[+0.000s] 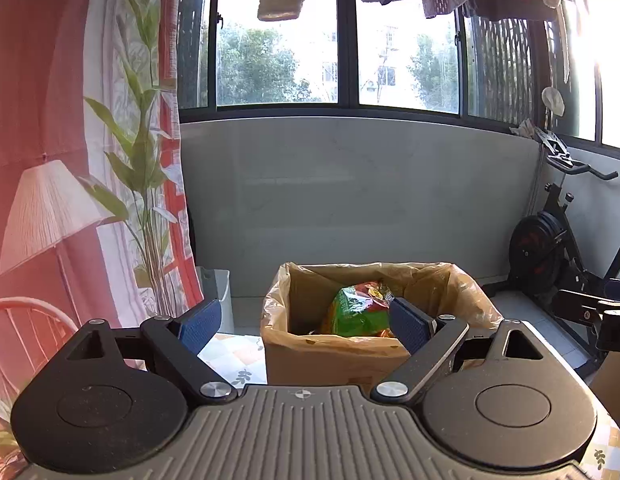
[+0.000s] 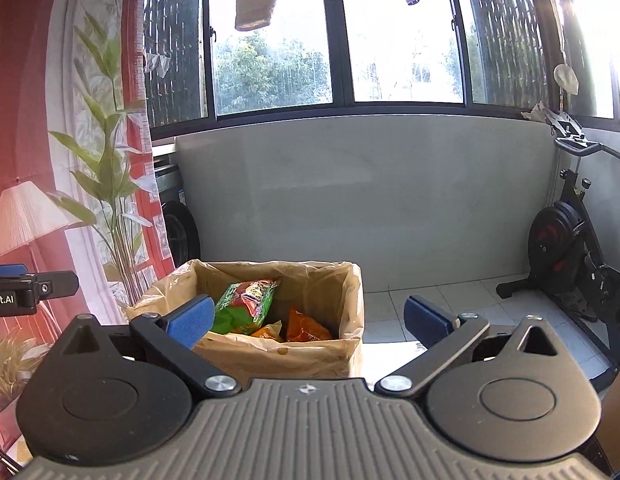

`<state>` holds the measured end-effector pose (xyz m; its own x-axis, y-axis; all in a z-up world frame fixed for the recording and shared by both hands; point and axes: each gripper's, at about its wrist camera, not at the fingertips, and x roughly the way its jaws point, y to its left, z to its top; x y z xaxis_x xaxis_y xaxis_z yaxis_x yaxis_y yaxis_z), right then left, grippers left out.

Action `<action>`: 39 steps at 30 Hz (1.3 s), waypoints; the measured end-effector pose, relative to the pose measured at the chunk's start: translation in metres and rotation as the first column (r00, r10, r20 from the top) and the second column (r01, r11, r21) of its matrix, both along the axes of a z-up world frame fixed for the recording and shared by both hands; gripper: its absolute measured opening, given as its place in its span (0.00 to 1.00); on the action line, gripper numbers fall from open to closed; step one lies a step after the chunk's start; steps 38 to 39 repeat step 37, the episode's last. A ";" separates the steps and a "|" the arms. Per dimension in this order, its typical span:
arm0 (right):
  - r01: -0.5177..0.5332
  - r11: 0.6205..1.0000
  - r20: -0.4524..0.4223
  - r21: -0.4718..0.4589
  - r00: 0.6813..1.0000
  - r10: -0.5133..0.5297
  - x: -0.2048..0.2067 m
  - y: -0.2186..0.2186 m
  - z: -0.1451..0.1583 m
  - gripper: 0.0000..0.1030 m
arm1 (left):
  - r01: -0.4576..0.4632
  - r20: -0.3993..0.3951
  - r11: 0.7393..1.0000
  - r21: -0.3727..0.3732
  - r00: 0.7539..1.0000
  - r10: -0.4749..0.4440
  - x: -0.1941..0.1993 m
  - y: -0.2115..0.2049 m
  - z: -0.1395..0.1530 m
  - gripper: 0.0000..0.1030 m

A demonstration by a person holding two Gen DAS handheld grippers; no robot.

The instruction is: Organize snacks

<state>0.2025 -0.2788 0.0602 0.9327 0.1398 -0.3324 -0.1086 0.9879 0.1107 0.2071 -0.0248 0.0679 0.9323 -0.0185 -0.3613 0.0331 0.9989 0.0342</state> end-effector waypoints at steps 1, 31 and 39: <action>0.000 1.000 0.001 0.000 1.000 0.000 -0.001 0.000 0.000 1.00 | 0.001 0.003 1.000 -0.007 1.000 -0.001 -0.002 0.001 0.000 0.89; 0.005 1.000 0.002 0.004 1.000 -0.005 -0.002 0.001 0.000 1.00 | -0.037 -0.001 0.999 0.008 0.999 0.037 -0.004 0.005 -0.002 0.89; 0.005 1.000 -0.003 0.009 1.000 -0.005 -0.002 0.000 -0.001 1.00 | -0.038 0.001 0.999 0.008 0.999 0.038 -0.003 0.006 -0.004 0.89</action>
